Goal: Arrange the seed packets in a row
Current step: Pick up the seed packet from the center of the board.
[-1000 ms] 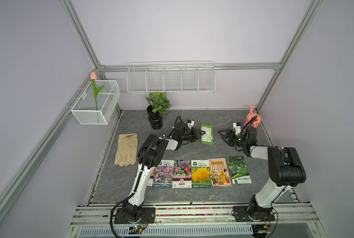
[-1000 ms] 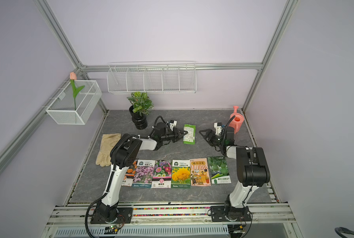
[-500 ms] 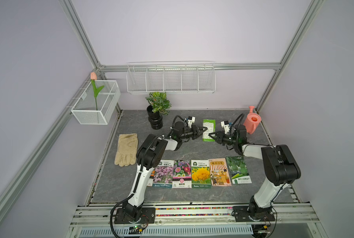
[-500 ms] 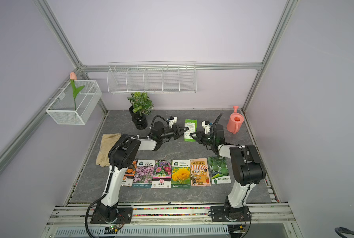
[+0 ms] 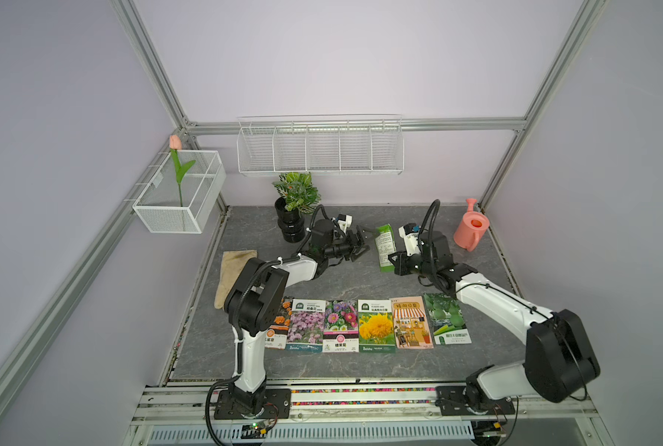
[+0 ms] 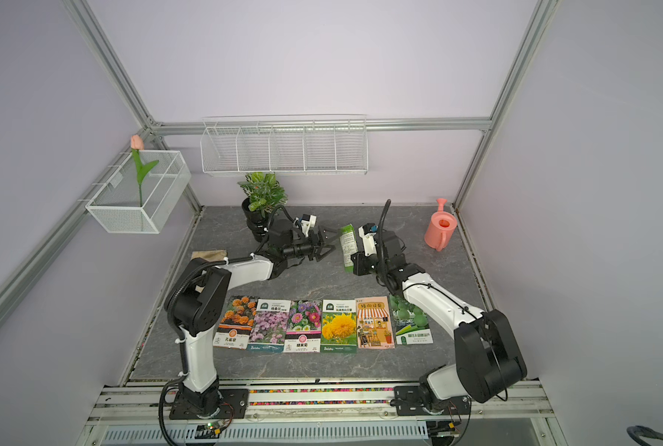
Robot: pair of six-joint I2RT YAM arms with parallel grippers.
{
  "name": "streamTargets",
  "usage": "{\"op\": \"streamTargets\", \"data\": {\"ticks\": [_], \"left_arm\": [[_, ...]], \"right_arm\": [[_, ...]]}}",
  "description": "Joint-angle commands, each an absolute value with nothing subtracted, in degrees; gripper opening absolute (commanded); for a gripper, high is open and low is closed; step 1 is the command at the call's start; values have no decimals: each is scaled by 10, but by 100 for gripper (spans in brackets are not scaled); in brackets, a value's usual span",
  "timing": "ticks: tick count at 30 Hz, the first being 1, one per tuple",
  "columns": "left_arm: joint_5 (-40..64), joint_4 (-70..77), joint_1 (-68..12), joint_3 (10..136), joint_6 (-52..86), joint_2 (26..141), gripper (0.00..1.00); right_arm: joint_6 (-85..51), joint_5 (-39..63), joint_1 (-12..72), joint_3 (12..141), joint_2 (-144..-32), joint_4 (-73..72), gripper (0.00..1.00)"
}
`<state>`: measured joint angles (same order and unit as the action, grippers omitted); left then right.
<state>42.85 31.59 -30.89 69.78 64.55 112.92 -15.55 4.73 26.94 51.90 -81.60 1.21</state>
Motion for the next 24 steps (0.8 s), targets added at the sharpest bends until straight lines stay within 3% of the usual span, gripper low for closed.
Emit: {"op": "streamTargets", "data": {"ticks": [1,5,12,24], "left_arm": [[417,273,-309,677,628,1088,100],[408,216,-310,685,600,1053,97],[421,173,-317,718,617,1074,86],[433,231,-349,762,688,1142,87]], "right_arm": [[-62,-185,306,480,-814,41,7],[-17,-307,354,450,-813,-18,7],[36,-385,409,440,-813,-82,7],[63,-417,451,467,-867,-101,7]]}}
